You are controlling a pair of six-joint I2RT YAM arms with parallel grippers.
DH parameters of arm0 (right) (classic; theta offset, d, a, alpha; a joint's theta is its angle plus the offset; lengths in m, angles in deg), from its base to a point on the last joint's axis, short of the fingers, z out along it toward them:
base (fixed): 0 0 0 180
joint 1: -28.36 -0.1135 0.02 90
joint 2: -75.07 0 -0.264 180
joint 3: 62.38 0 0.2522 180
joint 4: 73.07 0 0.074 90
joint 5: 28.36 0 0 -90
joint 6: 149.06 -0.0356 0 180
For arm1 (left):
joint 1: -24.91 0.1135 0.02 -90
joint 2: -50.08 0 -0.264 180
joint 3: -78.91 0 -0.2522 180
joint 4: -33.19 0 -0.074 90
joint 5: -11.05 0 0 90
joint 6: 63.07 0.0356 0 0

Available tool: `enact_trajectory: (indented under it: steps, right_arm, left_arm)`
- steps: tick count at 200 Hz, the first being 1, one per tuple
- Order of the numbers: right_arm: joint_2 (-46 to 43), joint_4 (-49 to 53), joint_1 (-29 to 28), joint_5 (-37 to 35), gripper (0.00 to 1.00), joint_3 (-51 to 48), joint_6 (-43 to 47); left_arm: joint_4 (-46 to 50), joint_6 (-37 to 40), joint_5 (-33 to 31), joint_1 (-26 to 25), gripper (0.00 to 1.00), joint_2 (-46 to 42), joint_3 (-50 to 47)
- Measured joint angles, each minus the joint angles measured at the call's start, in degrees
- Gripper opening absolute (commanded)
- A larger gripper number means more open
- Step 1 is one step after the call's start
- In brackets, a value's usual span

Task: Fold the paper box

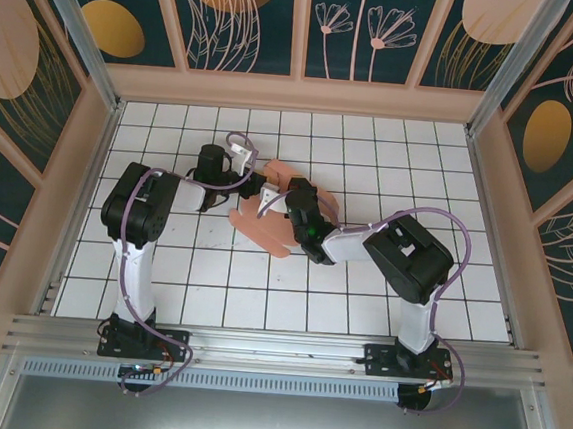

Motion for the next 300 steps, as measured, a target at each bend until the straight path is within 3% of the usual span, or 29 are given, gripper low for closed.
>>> enact_trajectory:
  steps: [51,116,151,186,202,232,282,300]
  right_arm:
    - [0.5,0.31,-0.33,-0.66,0.0,0.74,-0.07]
    - [0.7,0.39,-0.39,-1.73,0.0,0.96,-1.07]
    - [0.72,0.46,-0.48,-2.19,0.0,1.29,-1.09]
    - [0.72,0.72,-0.48,-2.4,0.03,1.73,-1.27]
    - [0.72,0.9,-0.48,-2.4,0.07,1.84,-1.33]
    - [0.72,1.55,-0.66,-1.46,0.26,2.14,-3.26]
    - [-0.46,5.64,-1.36,1.44,0.38,2.89,-9.29]
    - [-2.23,7.67,-1.46,2.78,0.53,2.91,-12.41]
  left_arm:
    - [-0.07,-1.07,-0.02,-0.22,0.29,0.02,0.02]
    - [0.42,-1.49,-0.31,-0.31,0.17,0.44,0.96]
    - [0.44,-0.81,-1.14,-0.33,0.02,0.44,0.96]
    - [0.5,-0.39,-1.16,-0.33,0.01,0.44,0.96]
    - [0.68,-0.09,-1.25,-0.33,0.02,0.42,0.96]
    - [1.38,1.27,-1.75,-0.44,0.02,0.28,1.05]
    - [3.82,3.54,-2.89,-1.07,0.0,-0.7,1.07]
    - [4.5,3.93,-3.1,-1.07,0.01,-1.01,1.07]
